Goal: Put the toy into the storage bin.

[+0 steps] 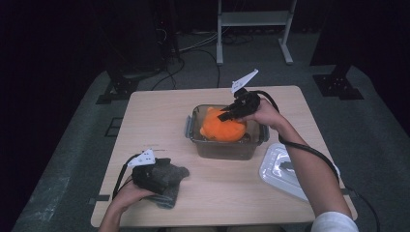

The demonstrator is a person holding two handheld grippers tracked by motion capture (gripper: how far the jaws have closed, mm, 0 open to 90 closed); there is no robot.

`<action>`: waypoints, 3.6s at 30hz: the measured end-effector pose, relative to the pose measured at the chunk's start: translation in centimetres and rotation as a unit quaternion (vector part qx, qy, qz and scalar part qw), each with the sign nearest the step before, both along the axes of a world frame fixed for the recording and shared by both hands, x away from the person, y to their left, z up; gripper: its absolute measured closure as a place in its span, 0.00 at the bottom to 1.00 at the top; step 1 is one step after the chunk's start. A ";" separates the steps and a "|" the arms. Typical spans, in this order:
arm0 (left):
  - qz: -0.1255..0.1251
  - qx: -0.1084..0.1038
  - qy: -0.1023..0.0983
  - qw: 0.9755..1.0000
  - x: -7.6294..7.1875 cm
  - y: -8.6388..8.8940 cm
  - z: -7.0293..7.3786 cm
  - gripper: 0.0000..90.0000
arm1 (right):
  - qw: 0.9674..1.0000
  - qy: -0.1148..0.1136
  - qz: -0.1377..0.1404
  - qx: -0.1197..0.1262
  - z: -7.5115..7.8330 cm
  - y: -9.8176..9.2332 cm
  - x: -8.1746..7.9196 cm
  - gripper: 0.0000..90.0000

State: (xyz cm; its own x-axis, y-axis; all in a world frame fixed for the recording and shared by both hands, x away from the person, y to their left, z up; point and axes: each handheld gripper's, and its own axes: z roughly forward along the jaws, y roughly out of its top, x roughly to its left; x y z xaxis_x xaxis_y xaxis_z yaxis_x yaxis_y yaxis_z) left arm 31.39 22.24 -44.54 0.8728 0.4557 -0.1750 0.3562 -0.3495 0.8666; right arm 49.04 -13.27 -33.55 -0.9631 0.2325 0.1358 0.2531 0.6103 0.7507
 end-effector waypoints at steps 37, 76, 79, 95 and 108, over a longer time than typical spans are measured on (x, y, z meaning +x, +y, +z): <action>0.001 -0.004 0.002 1.000 -0.1 0.0 0.1 0.03 | 0.999 0.023 0.015 -0.042 -2.8 2.4 0.2 0.79; 0.000 -0.002 -0.001 1.000 -0.1 0.0 0.1 0.03 | 0.997 0.031 0.016 -0.067 -3.2 2.8 0.1 0.70; 0.000 -0.003 0.000 1.000 -0.1 -0.1 0.1 0.03 | 0.997 0.032 0.015 -0.068 -3.1 2.8 0.1 0.69; -0.003 -0.002 0.000 1.000 -0.1 -0.3 0.1 0.03 | 0.998 0.033 0.015 -0.046 -2.2 2.3 -0.2 0.69; -0.004 -0.001 -0.001 1.000 -0.1 -0.4 0.1 0.03 | 0.999 0.028 0.016 -0.036 -1.1 1.7 -1.0 0.67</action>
